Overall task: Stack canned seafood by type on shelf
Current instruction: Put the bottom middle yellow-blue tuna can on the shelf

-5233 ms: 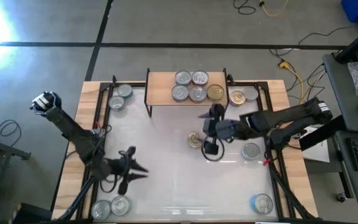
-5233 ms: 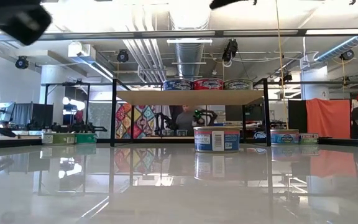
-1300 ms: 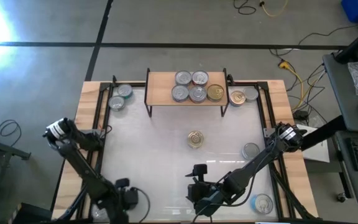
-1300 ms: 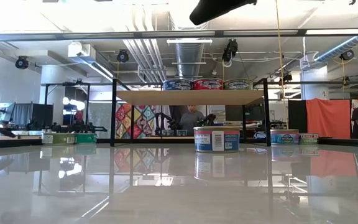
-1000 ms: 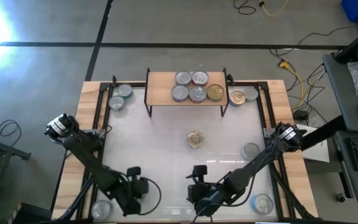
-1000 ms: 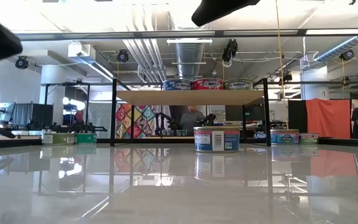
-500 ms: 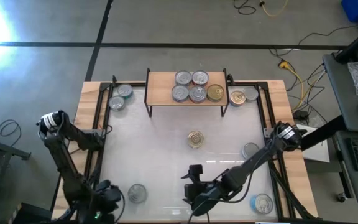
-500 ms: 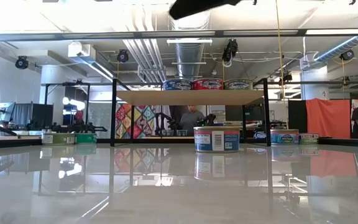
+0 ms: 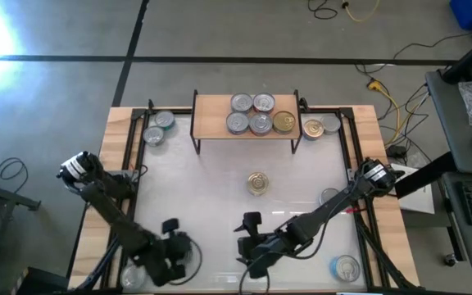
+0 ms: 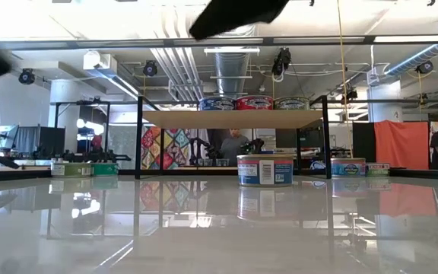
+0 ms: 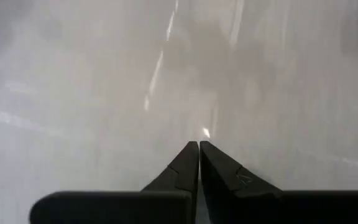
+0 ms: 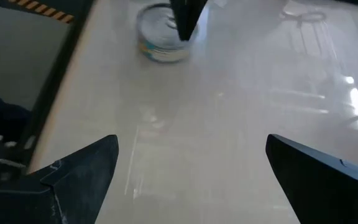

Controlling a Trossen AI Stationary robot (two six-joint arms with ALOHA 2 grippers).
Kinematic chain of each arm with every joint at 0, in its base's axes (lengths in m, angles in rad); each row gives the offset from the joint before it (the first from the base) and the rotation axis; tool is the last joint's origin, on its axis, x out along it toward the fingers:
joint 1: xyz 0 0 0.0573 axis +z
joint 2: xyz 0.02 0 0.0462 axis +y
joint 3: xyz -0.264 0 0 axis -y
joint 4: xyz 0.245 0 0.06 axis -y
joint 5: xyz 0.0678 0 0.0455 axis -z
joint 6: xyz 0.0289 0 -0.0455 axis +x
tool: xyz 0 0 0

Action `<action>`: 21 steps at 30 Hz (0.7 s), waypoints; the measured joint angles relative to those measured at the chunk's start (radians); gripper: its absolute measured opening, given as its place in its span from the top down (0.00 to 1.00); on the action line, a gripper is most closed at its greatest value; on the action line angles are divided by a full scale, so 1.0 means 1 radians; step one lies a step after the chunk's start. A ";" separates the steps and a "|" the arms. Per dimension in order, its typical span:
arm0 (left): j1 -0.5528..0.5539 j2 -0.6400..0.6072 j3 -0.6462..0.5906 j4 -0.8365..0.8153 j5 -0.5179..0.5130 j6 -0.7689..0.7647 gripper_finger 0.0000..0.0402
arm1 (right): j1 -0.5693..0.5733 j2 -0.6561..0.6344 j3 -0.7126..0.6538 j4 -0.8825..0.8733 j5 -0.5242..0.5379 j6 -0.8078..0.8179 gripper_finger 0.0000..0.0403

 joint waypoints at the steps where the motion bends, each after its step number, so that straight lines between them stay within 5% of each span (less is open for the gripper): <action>1: 0.013 -0.004 0.000 0.019 -0.018 0.041 1.00 | -0.003 0.003 -0.002 0.000 0.001 0.000 0.01; 8: -0.038 -0.060 0.045 -0.018 0.035 0.053 1.00 | -0.011 0.047 -0.001 0.047 -0.009 -0.008 0.01; 13: -0.150 -0.060 0.044 -0.050 0.278 -0.204 1.00 | -0.014 0.092 -0.001 0.075 -0.009 -0.019 0.01; 21: -0.246 -0.020 0.032 -0.160 0.305 -0.465 1.00 | -0.029 0.138 0.007 0.194 -0.050 -0.045 0.01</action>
